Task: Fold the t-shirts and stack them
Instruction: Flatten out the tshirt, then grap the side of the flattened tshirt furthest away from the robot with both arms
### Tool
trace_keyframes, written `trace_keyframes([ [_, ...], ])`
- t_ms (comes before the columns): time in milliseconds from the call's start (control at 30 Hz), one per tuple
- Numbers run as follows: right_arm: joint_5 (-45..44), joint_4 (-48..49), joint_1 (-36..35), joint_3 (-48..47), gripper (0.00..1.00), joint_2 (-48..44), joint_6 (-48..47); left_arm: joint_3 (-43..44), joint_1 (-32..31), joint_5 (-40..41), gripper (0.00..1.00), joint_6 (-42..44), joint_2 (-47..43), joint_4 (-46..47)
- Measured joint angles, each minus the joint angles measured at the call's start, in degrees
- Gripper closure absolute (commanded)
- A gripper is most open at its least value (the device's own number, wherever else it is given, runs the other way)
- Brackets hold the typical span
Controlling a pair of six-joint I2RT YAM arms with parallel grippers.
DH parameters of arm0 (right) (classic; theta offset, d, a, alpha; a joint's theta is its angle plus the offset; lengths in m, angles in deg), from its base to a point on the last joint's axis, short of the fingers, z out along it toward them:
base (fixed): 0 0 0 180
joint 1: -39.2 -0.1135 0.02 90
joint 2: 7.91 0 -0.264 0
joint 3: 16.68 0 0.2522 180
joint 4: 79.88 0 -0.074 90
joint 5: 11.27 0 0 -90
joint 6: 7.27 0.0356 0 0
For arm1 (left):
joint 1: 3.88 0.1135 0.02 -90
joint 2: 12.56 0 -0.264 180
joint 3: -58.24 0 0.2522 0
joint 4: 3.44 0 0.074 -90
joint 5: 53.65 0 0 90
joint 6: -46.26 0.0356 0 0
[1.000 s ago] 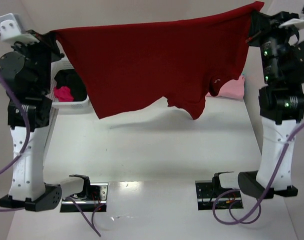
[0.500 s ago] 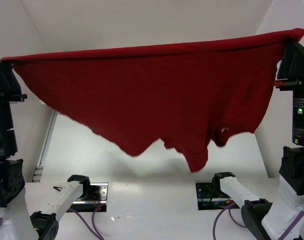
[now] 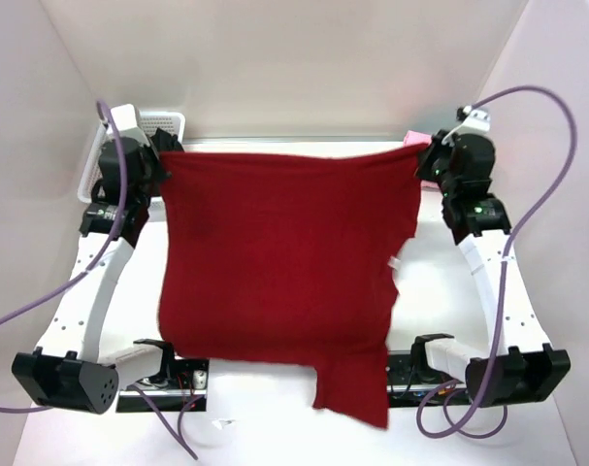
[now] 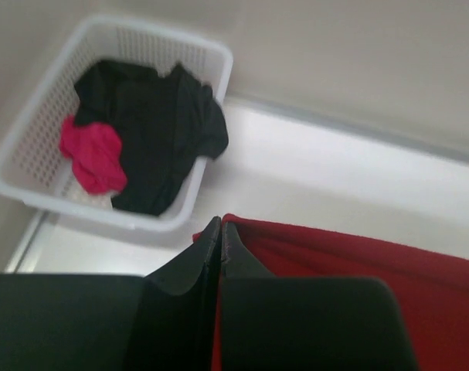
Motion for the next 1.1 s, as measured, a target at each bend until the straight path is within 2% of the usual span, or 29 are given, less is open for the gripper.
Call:
trace_keyframes([
  [167, -0.61, 4.42, 0.0, 8.55, 1.0, 0.46, 1.55, -7.72, 0.0, -0.55, 1.0, -1.14, 0.42, 4.5],
  [300, -0.66, 8.96, 0.0, 11.91, 1.0, 2.95, 1.92, -9.49, 0.0, -0.26, 1.0, -1.53, 3.8, 6.56],
  [533, 0.07, 17.42, 0.0, 12.09, 1.0, 13.44, 1.66, -8.44, 0.07, 0.46, 1.0, -1.51, 17.62, 12.55],
  [867, 1.33, 21.09, 0.02, 2.25, 1.0, 26.12, 0.13, 5.99, 0.85, -0.24, 1.0, -1.51, 33.73, 16.44],
  [1100, 1.66, 22.8, 0.02, -2.95, 1.0, 31.54, -1.18, 18.6, 3.45, -4.81, 1.0, -1.75, 43.21, 15.67],
])
